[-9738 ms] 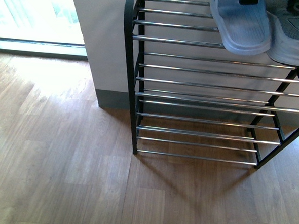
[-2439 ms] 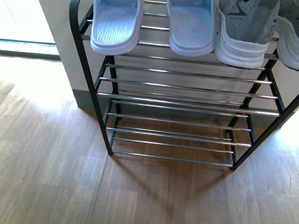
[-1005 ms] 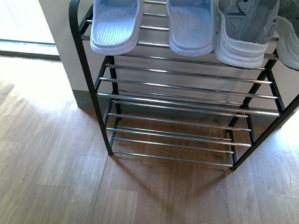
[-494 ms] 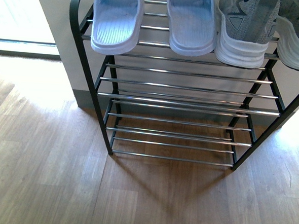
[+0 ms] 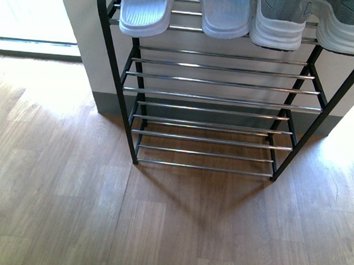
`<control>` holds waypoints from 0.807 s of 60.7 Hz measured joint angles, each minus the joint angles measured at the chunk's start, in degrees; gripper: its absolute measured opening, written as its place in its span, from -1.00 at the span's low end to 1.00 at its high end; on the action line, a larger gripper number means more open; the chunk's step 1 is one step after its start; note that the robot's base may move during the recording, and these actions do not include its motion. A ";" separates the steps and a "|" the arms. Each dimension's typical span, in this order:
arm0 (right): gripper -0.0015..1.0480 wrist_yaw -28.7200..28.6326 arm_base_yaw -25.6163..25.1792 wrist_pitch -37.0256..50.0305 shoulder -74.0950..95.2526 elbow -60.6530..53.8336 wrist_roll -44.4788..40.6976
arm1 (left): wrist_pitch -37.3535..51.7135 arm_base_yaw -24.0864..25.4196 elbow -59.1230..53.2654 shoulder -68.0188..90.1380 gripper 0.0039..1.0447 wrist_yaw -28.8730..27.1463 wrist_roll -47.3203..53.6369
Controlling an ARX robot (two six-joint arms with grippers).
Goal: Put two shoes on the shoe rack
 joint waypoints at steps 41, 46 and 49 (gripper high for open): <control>0.82 0.02 0.00 -0.02 0.00 0.00 0.00 | 0.00 0.00 0.00 0.00 0.83 0.00 0.00; 0.82 0.00 0.00 -0.02 0.00 0.00 0.00 | 0.00 0.00 0.00 0.00 0.83 -0.02 0.00; 0.82 0.00 0.00 -0.02 0.00 0.00 0.00 | 0.00 0.00 0.00 0.00 0.83 0.00 0.00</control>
